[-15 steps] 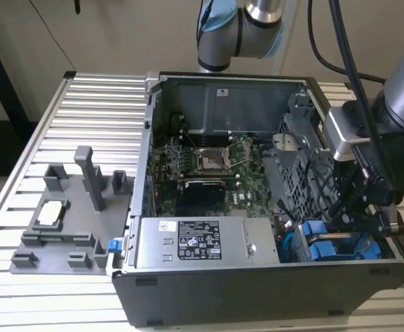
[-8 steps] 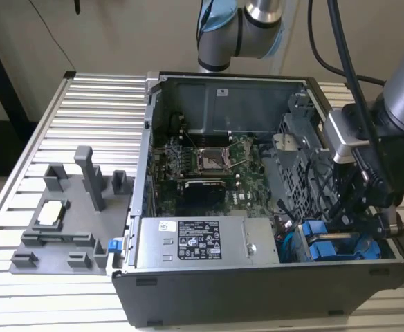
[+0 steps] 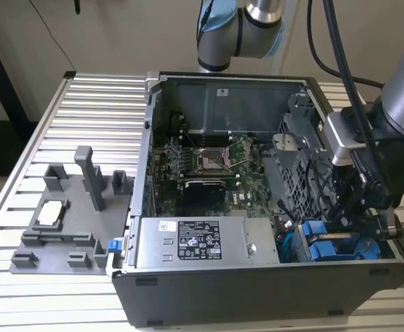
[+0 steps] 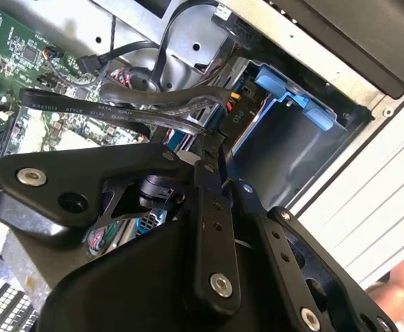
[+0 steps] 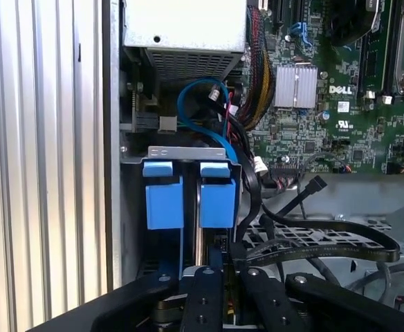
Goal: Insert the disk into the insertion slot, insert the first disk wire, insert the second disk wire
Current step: 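Insert the second disk wire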
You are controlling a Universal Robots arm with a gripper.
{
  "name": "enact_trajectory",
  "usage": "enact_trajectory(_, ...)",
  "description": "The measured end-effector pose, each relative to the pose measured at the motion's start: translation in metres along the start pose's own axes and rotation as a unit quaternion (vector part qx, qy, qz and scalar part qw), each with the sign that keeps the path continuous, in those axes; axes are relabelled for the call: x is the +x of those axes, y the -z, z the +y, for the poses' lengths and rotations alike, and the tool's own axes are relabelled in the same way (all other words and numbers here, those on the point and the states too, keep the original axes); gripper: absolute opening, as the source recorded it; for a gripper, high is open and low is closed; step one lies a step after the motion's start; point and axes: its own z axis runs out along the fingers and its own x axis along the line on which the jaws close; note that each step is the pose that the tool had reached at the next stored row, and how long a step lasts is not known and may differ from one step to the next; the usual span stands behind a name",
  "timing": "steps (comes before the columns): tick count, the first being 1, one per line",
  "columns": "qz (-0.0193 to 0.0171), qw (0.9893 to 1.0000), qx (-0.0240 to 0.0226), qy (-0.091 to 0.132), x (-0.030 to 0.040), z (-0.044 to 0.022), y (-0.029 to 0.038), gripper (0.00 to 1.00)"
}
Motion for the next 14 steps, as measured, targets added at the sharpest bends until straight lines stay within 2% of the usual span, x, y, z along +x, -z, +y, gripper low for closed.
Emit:
enact_trajectory(2, -0.0002, 1.0, 0.0, 0.0, 0.0, 0.0, -0.0003, 0.18)
enact_trajectory(3, -0.0002, 1.0, 0.0, 0.0, 0.0, 0.0, -0.0003, 0.24)
enact_trajectory(4, -0.0001, 1.0, 0.0, 0.0, 0.0, 0.0, 0.0, 0.24)
enact_trajectory(6, -0.0002, 1.0, 0.0, 0.0, -0.0004, -0.0002, 0.0045, 0.24)
enact_trajectory(14, -0.0001, 1.0, 0.0, 0.0, -0.0039, -0.0024, 0.0407, 0.24)
